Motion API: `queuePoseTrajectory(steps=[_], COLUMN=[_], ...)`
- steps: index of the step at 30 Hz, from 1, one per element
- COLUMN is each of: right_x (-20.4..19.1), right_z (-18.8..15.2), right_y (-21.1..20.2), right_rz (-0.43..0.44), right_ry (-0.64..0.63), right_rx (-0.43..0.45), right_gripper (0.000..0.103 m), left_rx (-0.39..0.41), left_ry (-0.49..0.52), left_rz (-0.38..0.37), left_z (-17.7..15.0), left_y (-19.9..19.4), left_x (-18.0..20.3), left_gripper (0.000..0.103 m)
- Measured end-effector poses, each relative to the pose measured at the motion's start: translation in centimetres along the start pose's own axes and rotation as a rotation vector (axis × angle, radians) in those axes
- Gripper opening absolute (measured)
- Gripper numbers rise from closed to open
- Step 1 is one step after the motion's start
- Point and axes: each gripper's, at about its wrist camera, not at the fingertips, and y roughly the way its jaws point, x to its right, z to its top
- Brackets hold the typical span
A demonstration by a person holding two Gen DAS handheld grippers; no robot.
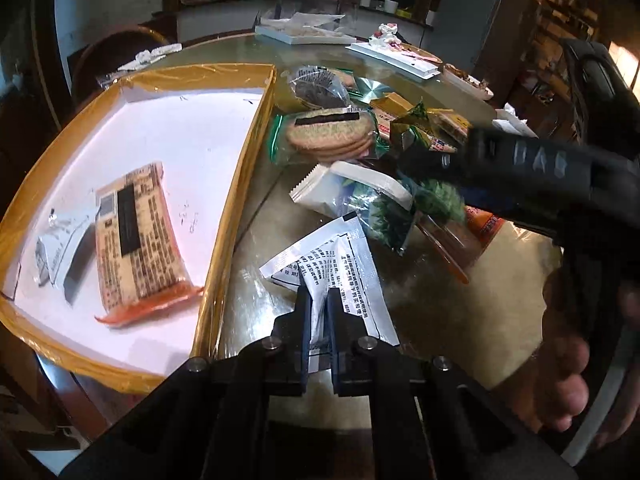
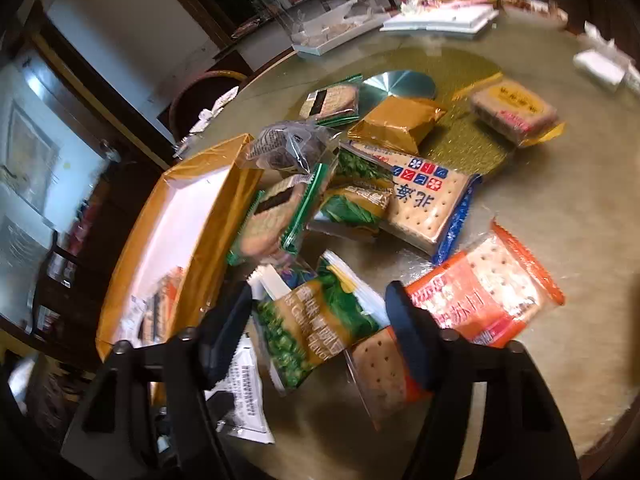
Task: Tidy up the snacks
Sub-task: 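Grasp a white sachet with the left gripper while the right gripper reaches for the green pea bag, then grasp the green pea bag with the right gripper and drop both packets into the tray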
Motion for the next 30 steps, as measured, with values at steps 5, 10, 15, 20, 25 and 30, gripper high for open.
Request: queuePoseTrajectory(steps=[5, 10, 15, 20, 25, 30], right_x=[-0.6, 0.7, 2.5, 4.5, 5.3, 4.7], right_z=[-3.4, -7.7, -8.9, -8.9, -9.6, -9.8], right_y=[-2.2, -4.2, -6.3, -7.8, -7.7, -6.1], right_rz=[-0.002, 0.098, 0.080, 0.102, 0.133, 0.128], right_ry=[-0.140, -0.229, -0.198, -0.088, 0.000, 0.058], right_rx=[0.016, -0.007, 0.008, 0.040, -0.025, -0.067], right_gripper=[0.051, 0.039, 0.039, 0.049, 0.049, 0.050], left_rx=[-0.027, -0.044, -0.062, -0.041, 0.007, -0.008], left_ry=[-0.009, 0.033, 0.052, 0.064, 0.099, 0.080], left_rz=[-0.016, -0.024, -0.008, 0.069, 0.116, 0.048], left_z=[-0.2, -0.6, 0.0, 1.0, 0.4, -1.0], left_y=[0.1, 0.4, 1.4, 2.6, 2.1, 0.8], left_x=[0.3, 1.6, 3.2, 3.7, 3.3, 2.4], left_gripper=[0.017, 0.041, 0.066, 0.067, 0.032, 0.029])
